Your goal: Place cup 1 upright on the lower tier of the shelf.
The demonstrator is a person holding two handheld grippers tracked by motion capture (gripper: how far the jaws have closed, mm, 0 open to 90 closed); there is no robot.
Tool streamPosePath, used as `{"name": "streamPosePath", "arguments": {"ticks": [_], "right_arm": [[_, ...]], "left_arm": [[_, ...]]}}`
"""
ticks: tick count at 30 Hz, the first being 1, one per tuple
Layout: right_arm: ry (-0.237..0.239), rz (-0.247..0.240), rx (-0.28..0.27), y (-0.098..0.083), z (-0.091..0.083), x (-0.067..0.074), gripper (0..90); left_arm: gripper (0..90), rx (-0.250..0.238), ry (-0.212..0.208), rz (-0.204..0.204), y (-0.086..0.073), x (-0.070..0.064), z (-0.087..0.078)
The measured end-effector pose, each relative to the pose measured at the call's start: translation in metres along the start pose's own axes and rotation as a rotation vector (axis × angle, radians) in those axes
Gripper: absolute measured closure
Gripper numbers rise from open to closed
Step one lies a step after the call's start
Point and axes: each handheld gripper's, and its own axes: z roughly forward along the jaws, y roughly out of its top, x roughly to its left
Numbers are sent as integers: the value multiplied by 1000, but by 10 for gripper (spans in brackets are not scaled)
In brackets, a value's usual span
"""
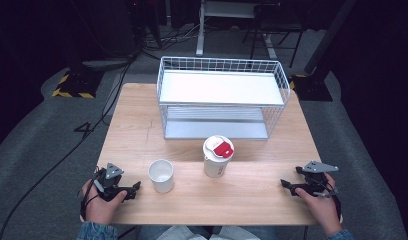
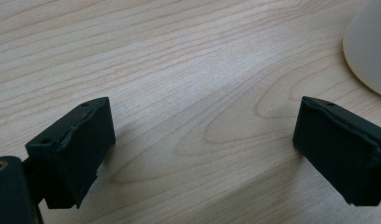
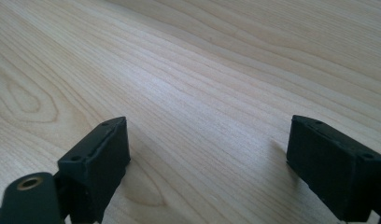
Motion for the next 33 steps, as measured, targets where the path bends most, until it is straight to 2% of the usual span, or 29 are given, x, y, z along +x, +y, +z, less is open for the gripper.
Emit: {"name": "streamPosePath", "arguments": {"ticks": [8, 10, 13, 16, 18, 19, 20, 21, 29, 33], "right_arm": [[0, 0, 0, 0, 0, 0, 135], [-1, 0, 0, 0, 0, 0, 135], [-1, 0, 0, 0, 0, 0, 135], [-1, 0, -1, 0, 0, 0, 135], [-1, 0, 0, 0, 0, 0, 135], [-1, 0, 0, 0, 0, 0, 135], [-1, 0, 0, 0, 0, 0, 135], [-1, 0, -1, 0, 0, 0, 135], [-1, 0, -1, 0, 0, 0, 135], [-1, 0, 0, 0, 0, 0, 135]], "left_arm": [[82, -6, -5, 13, 1, 0, 0], [146, -16, -2, 8, 1, -1, 0], [167, -22, 7, 13, 3, -2, 0], [163, -45, 9, 9, 4, -3, -2], [164, -71, 6, -6, 6, -3, -5], [164, -96, -5, -28, 8, -4, -8], [165, -96, -5, -28, 8, -4, -8], [165, -122, -6, -26, 9, -5, -11], [167, -178, -14, -31, 11, -10, -23], [167, -215, -37, -29, 11, -14, -31]]}}
